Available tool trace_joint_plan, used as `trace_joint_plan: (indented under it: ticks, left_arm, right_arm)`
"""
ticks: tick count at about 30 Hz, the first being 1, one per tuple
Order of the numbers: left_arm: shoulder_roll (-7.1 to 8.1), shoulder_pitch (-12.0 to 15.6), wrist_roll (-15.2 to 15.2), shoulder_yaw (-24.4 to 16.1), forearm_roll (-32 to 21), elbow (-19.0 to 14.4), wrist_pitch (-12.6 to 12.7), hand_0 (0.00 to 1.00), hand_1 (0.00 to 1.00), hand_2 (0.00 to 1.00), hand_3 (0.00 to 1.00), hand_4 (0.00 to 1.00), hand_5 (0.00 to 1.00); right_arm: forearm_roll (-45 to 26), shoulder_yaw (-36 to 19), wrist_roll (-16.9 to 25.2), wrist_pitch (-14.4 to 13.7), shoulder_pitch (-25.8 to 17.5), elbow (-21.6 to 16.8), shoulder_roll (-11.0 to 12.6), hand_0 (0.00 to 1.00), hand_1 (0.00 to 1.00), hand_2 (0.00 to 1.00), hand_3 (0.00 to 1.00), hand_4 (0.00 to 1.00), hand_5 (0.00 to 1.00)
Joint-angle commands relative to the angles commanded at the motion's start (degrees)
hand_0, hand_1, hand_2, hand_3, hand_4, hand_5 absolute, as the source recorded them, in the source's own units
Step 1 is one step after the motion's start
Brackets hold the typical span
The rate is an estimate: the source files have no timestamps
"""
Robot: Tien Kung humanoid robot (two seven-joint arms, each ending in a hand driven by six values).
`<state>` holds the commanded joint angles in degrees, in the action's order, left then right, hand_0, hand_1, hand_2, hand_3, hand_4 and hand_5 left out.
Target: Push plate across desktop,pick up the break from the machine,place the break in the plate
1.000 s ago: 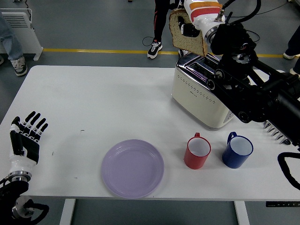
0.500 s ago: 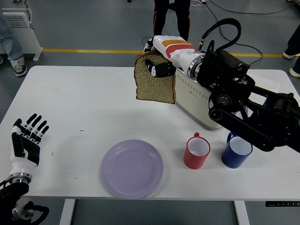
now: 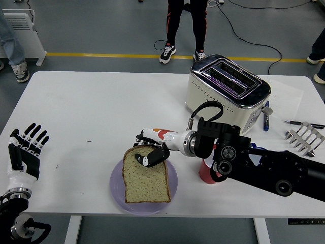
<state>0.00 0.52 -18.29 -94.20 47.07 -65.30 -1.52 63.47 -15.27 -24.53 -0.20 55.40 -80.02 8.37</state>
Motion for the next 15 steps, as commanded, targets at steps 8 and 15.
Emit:
trace_joint_plan:
  ticks: [8, 15]
  left_arm:
    - [0.0, -0.2, 0.0, -2.3, 0.3, -0.5, 0.0, 0.775, 0.767, 0.8, 0.727, 0.562, 0.998]
    - [0.0, 0.0, 0.0, -3.4, 0.5, -0.5, 0.2, 0.776, 0.767, 0.8, 0.727, 0.562, 0.998]
  right_arm:
    - [2.7, 1.9, 4.0, -4.0, -1.7, 5.1, -4.1, 0.269, 0.327, 0.366, 0.434, 0.314, 0.132]
    - [3.0, 4.2, 11.6, -11.3, -2.8, 11.3, -5.8, 0.351, 0.419, 0.442, 0.477, 0.275, 0.16]
